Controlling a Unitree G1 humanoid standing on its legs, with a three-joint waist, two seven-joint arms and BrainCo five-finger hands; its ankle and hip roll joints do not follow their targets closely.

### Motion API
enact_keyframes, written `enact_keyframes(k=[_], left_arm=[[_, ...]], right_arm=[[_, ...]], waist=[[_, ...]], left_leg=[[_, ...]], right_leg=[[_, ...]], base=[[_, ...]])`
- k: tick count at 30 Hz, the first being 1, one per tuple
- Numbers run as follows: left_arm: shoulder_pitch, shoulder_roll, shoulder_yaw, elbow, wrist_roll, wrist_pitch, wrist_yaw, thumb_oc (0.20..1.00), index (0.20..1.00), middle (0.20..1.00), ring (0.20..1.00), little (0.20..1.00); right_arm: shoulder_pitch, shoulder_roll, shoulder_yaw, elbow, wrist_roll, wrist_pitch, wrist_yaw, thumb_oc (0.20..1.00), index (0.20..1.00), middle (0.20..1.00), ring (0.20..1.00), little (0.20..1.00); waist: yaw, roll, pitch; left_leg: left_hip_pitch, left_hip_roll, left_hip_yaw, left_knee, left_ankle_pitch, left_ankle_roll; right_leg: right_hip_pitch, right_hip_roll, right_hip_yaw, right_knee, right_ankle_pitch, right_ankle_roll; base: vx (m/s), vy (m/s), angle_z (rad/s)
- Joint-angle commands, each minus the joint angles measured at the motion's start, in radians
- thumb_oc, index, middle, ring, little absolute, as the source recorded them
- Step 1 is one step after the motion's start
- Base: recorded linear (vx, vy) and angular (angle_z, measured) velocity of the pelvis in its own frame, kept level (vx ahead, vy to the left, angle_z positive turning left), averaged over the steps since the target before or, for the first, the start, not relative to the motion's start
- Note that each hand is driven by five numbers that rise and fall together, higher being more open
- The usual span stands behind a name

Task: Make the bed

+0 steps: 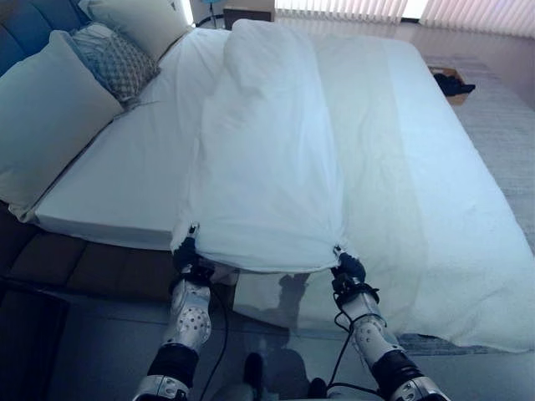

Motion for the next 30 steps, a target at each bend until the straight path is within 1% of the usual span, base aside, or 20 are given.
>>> enact_keyframes(k=[1,7,9,10,11,12,13,14,15,16,17,18,19,20,21,22,24,27,29,30], left_arm=[[0.037,0.030,0.077,-0.068,0.030,-0.063,-0.001,0.200,0.200,0.200,0.200,0.200],[0.074,-0.009,0.071,-0.024,-0.004,-0.044,-0.004,0.200,0.200,0.200,0.200,0.200],[0.078,-0.009,0.068,-0.023,-0.002,-0.043,-0.009,0.200,0.200,0.200,0.200,0.200],[0.071,-0.015,0.058,-0.023,-0.012,-0.041,-0.019,0.200,0.200,0.200,0.200,0.200],[0.066,-0.017,0.055,-0.020,-0.017,-0.038,-0.022,0.200,0.200,0.200,0.200,0.200],[0.065,-0.017,0.055,-0.020,-0.017,-0.038,-0.022,0.200,0.200,0.200,0.200,0.200],[0.067,-0.021,0.054,-0.021,-0.021,-0.044,-0.019,0.200,0.200,0.200,0.200,0.200],[0.069,-0.023,0.060,-0.018,-0.030,-0.046,-0.006,0.200,0.200,0.200,0.200,0.200],[0.069,-0.023,0.060,-0.018,-0.030,-0.046,-0.006,0.200,0.200,0.200,0.200,0.200],[0.085,-0.025,0.074,-0.022,-0.037,-0.053,0.013,0.200,0.200,0.200,0.200,0.200],[0.089,-0.026,0.078,-0.024,-0.044,-0.055,0.018,0.200,0.200,0.200,0.200,0.200],[0.089,-0.026,0.078,-0.024,-0.044,-0.055,0.018,0.200,0.200,0.200,0.200,0.200],[0.087,-0.024,0.084,-0.023,-0.044,-0.061,0.036,0.200,0.200,0.200,0.200,0.200],[0.083,-0.023,0.084,-0.023,-0.048,-0.064,0.040,0.200,0.200,0.200,0.200,0.200],[0.083,-0.023,0.084,-0.023,-0.048,-0.064,0.040,0.200,0.200,0.200,0.200,0.200],[0.068,-0.024,0.080,-0.019,-0.051,-0.069,0.048,0.200,0.200,0.200,0.200,0.200],[0.061,-0.020,0.071,-0.017,-0.042,-0.062,0.046,0.200,0.200,0.200,0.200,0.200],[0.033,0.006,0.064,-0.018,-0.019,-0.067,0.043,0.200,0.200,0.200,0.200,0.200],[0.020,0.034,0.072,-0.019,0.001,-0.074,0.050,0.200,0.200,0.200,0.200,0.200],[0.020,0.034,0.073,-0.019,0.001,-0.074,0.050,0.200,0.200,0.200,0.200,0.200]], right_arm=[[0.060,-0.031,-0.018,-0.034,-0.009,-0.034,-0.006,0.200,0.200,0.200,0.200,0.200],[0.114,-0.023,-0.027,-0.028,-0.002,-0.032,-0.018,0.200,0.200,0.200,0.200,0.200],[0.121,-0.027,-0.031,-0.026,0.003,-0.030,-0.016,0.200,0.200,0.200,0.200,0.200],[0.129,-0.042,-0.040,-0.035,0.005,-0.037,-0.014,0.200,0.200,0.200,0.200,0.200],[0.127,-0.048,-0.045,-0.037,0.010,-0.039,-0.016,0.200,0.200,0.200,0.200,0.200],[0.126,-0.048,-0.045,-0.037,0.010,-0.039,-0.016,0.200,0.200,0.200,0.200,0.200],[0.123,-0.049,-0.041,-0.036,0.017,-0.041,-0.024,0.200,0.200,0.200,0.200,0.200],[0.117,-0.046,-0.037,-0.035,0.021,-0.040,-0.032,0.200,0.200,0.200,0.200,0.200],[0.116,-0.046,-0.037,-0.035,0.020,-0.040,-0.032,0.200,0.200,0.200,0.200,0.200],[0.111,-0.042,-0.031,-0.032,0.017,-0.035,-0.040,0.200,0.200,0.200,0.200,0.200],[0.108,-0.044,-0.028,-0.032,0.017,-0.032,-0.041,0.200,0.200,0.200,0.200,0.200],[0.108,-0.043,-0.028,-0.032,0.017,-0.032,-0.041,0.200,0.200,0.200,0.200,0.200],[0.100,-0.044,-0.023,-0.035,0.011,-0.030,-0.049,0.200,0.200,0.200,0.200,0.200],[0.095,-0.048,-0.025,-0.035,0.010,-0.029,-0.052,0.200,0.200,0.200,0.200,0.200],[0.095,-0.048,-0.025,-0.035,0.010,-0.029,-0.052,0.200,0.200,0.200,0.200,0.200],[0.087,-0.058,-0.034,-0.036,0.006,-0.025,-0.059,0.200,0.200,0.200,0.200,0.200],[0.084,-0.064,-0.037,-0.040,-0.003,-0.016,-0.063,0.200,0.200,0.200,0.200,0.200],[0.067,-0.057,-0.042,-0.059,-0.011,-0.014,-0.062,0.200,0.200,0.200,0.200,0.200],[0.044,-0.042,-0.034,-0.065,-0.011,-0.024,-0.059,0.200,0.200,0.200,0.200,0.200],[0.044,-0.041,-0.034,-0.065,-0.011,-0.024,-0.059,0.200,0.200,0.200,0.200,0.200]], waist=[[0.007,0.012,-0.053],[-0.008,0.011,-0.052],[-0.010,0.010,-0.043],[-0.022,0.004,-0.005],[-0.031,-0.002,0.006],[-0.031,-0.001,0.004],[-0.024,-0.015,0.008],[-0.019,-0.023,0.004],[-0.020,-0.024,0.001],[-0.007,-0.033,-0.006],[-0.005,-0.033,-0.011],[-0.006,-0.034,-0.013],[0.001,-0.027,-0.025],[0.001,-0.021,-0.030],[0.002,-0.020,-0.029],[0.002,-0.009,-0.030],[0.002,0.001,-0.034],[0.004,-0.009,-0.028],[0.007,-0.005,-0.021],[0.009,-0.006,-0.022]], left_leg=[[0.017,-0.022,0.034,-0.086,-0.004,-0.075],[0.026,-0.024,0.032,-0.086,0.009,-0.086],[0.025,-0.029,0.030,-0.052,0.008,-0.089],[-0.036,-0.032,0.091,0.114,-0.023,-0.131],[-0.054,-0.002,0.161,0.172,-0.044,-0.140],[-0.059,-0.001,0.162,0.174,-0.044,-0.139],[-0.071,0.029,0.159,0.232,-0.105,-0.119],[-0.068,0.039,0.122,0.236,-0.126,-0.111],[-0.071,0.038,0.121,0.234,-0.123,-0.111],[-0.064,0.075,0.041,0.233,-0.130,-0.108],[-0.053,0.097,0.018,0.208,-0.119,-0.110],[-0.055,0.095,0.018,0.205,-0.114,-0.109],[-0.039,0.145,-0.044,0.144,-0.078,-0.118],[-0.033,0.170,-0.064,0.110,-0.058,-0.123],[-0.029,0.171,-0.063,0.106,-0.057,-0.124],[-0.024,0.190,-0.080,0.082,-0.041,-0.135],[-0.019,0.149,-0.090,0.101,-0.076,-0.128],[-0.028,0.068,-0.070,0.150,-0.131,-0.088],[-0.025,0.055,-0.036,0.142,-0.134,-0.073],[-0.026,0.054,-0.033,0.141,-0.134,-0.073]], right_leg=[[-0.065,0.076,-0.007,0.022,0.004,0.024],[-0.028,0.078,-0.031,-0.016,0.006,0.016],[-0.026,0.073,-0.030,-0.014,0.006,0.015],[-0.035,0.046,-0.045,-0.001,0.009,0.013],[-0.043,0.028,-0.056,0.003,0.012,0.013],[-0.047,0.029,-0.056,0.003,0.014,0.013],[-0.051,0.006,-0.048,-0.001,0.027,0.020],[-0.054,0.000,-0.031,-0.009,0.037,0.026],[-0.057,-0.001,-0.033,-0.010,0.039,0.026],[-0.052,-0.012,-0.001,-0.019,0.047,0.036],[-0.048,-0.018,0.006,-0.021,0.046,0.041],[-0.050,-0.019,0.005,-0.021,0.048,0.041],[-0.045,-0.034,0.024,-0.023,0.043,0.050],[-0.042,-0.043,0.032,-0.019,0.040,0.055],[-0.041,-0.042,0.032,-0.018,0.039,0.054],[-0.035,-0.077,0.039,-0.007,0.037,0.069],[-0.024,-0.122,0.042,0.000,0.055,0.090],[-0.050,-0.201,0.066,0.042,0.110,0.106],[-0.090,-0.219,0.058,0.087,0.151,0.104],[-0.094,-0.219,0.062,0.089,0.150,0.104]], base=[[-0.02,-0.010,0.11],[-0.02,-0.017,0.23],[-0.07,0.009,0.30],[-0.19,0.072,0.38],[-0.19,0.073,0.45],[-0.13,0.098,0.63],[-0.05,0.096,0.64],[-0.05,0.096,0.37],[0.05,0.144,-0.24],[0.07,0.182,-0.45],[0.07,0.182,-0.47],[0.11,0.282,-0.49],[0.12,0.346,-0.56],[0.12,0.343,-0.49],[0.09,0.434,-0.24],[0.07,0.479,-0.11],[0.07,0.588,-0.05],[0.01,0.529,0.10],[-0.02,0.336,0.15],[-0.06,0.364,-0.23]])
